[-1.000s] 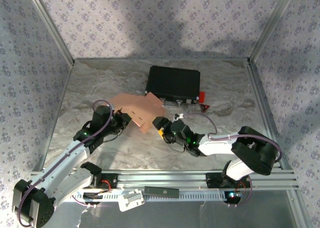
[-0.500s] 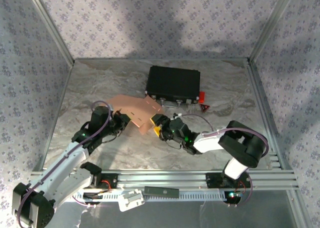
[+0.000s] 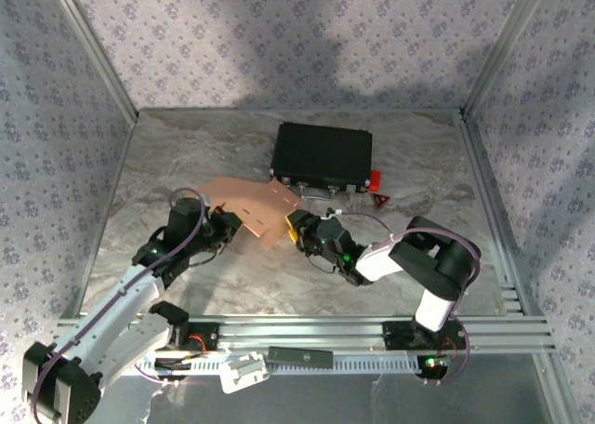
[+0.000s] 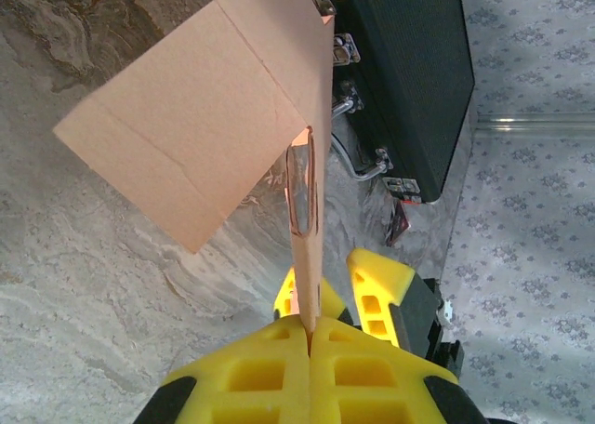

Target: Fold the paper box

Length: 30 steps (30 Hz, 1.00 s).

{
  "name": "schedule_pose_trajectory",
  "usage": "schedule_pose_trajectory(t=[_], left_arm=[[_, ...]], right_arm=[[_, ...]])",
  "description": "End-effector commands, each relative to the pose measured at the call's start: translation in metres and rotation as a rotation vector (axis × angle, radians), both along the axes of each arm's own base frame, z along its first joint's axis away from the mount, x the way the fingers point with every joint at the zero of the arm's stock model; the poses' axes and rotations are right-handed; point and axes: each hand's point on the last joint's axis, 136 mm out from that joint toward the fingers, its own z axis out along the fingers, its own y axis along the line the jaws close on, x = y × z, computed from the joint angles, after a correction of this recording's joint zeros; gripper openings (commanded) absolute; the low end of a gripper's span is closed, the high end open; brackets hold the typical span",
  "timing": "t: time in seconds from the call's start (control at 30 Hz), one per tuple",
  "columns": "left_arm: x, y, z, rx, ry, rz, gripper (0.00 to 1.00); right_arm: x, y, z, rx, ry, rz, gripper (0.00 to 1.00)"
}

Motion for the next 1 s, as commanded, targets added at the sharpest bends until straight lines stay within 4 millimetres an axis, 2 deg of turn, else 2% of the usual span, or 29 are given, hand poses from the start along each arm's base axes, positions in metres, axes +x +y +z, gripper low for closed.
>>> schedule_pose_trajectory(t=[0.0,0.3,0.47,0.5,0.57,0.6,0.67,0.7,0.77,0.8,0.87,0.93,0.97], left_arm=[[0.001,-0.003,0.015,-0.041,-0.019,-0.007,0.00],[0.002,-0.003,0.018,-0.040,-0.023,-0.014,0.00],[0.001,-0.002,0.017,-0.031,-0.013,-0.016,0.00],[0.001,-0.002,0.018,-0.027,-0.012,-0.016,0.07],[-0.001,0.001,0.023,-0.009,-0.016,-0.019,0.35],[-0.003,0.003,0.026,0.007,-0.018,-0.018,0.45],[-0.006,0.011,0.037,0.054,-0.030,-0.010,0.56],[-0.007,0.014,0.042,0.067,-0.040,-0.008,0.57],[-0.010,0.021,0.052,0.106,-0.057,-0.003,0.60],[-0.011,0.022,0.055,0.118,-0.061,-0.004,0.60],[-0.012,0.025,0.061,0.141,-0.065,-0.006,0.61],[-0.012,0.024,0.064,0.148,-0.070,-0.020,0.61],[-0.012,0.022,0.065,0.150,-0.071,-0.030,0.61]], right_arm=[[0.012,0.011,0.022,0.073,-0.051,-0.018,0.35],[0.020,0.015,0.046,0.122,-0.074,-0.042,0.01],[0.018,0.008,0.059,0.116,-0.087,-0.063,0.00],[0.017,0.006,0.062,0.112,-0.089,-0.068,0.00],[0.016,-0.002,0.072,0.098,-0.098,-0.087,0.00],[0.014,-0.008,0.077,0.087,-0.101,-0.099,0.00],[0.007,-0.025,0.092,0.027,-0.109,-0.132,0.00],[0.002,-0.034,0.100,-0.014,-0.107,-0.148,0.00],[-0.012,-0.066,0.126,-0.132,-0.087,-0.214,0.00],[-0.022,-0.086,0.134,-0.238,-0.072,-0.248,0.00],[-0.046,-0.129,0.161,-0.409,-0.043,-0.330,0.00],[-0.063,-0.158,0.180,-0.463,-0.007,-0.386,0.00],[-0.068,-0.164,0.187,-0.454,0.011,-0.397,0.00]])
